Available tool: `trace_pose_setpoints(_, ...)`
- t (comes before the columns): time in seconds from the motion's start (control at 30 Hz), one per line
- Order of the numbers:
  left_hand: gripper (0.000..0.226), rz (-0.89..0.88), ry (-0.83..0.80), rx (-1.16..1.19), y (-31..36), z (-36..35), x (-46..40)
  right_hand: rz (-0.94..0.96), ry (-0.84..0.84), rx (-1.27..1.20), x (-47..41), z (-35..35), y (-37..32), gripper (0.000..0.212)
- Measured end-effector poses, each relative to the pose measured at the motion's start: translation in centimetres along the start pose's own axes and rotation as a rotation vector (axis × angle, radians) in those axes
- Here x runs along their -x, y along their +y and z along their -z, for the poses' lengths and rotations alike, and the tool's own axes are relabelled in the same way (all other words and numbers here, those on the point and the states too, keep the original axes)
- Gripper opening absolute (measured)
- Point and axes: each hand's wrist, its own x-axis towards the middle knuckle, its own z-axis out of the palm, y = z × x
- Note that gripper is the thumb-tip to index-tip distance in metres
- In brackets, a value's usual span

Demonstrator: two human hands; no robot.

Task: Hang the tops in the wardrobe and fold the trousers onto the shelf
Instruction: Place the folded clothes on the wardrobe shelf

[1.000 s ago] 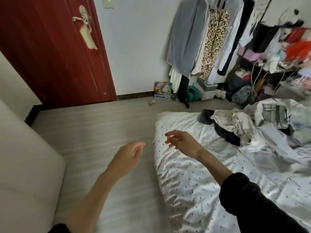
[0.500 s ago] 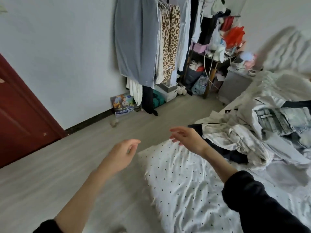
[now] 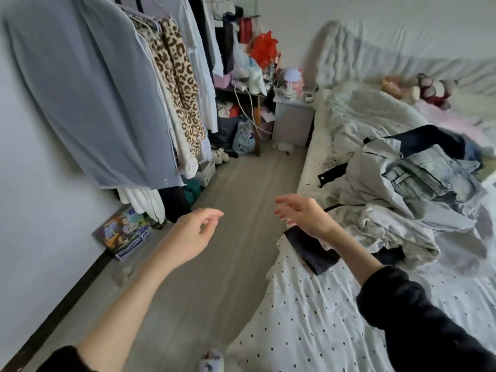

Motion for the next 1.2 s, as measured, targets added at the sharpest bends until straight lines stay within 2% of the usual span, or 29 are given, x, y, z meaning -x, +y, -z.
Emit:
trace_pose_setpoints(0.13, 0.028, -0.104, -0.110, -0.021, -1.4, 2.1, -9.1, -0.088, 0.171, -0.022, -5.5, 1.9, -0.9, 0.027)
trace_pose_setpoints(0.3, 0.026, -0.208, -0.244, 0.006, -0.8, 2.7, -19.5, -0.183, 0.248, -0.029, -9.9, 3.8, -1.3, 0.029)
trace_pose_setpoints(0.77, 0.027, -0.578, -0.626, -0.027, 5.1, -3.5, -51.8, -0.499, 0.709, -0.094, -26.5, 14.2, 3.2, 0.024)
trace_pose_setpoints(0.87, 0.027, -0.652, -0.673, -0.044, 7.3, -5.3, -56.9, -0.570, 0.755, -0.138, -28.4, 15.9, 3.7, 0.021)
trace_pose_setpoints(1.07, 0.028, -0.760, -0.906, -0.074, 12.2, -12.7, -65.1, -0.696, 0.933, -0.181, -31.8, 20.8, 8.2, 0.014)
trace_pose_setpoints(1.2, 0.029, -0.804, -0.995, -0.119, 14.8, -17.8, -69.6, -0.768, 0.988, -0.155, -34.0, 24.7, 12.1, 0.019)
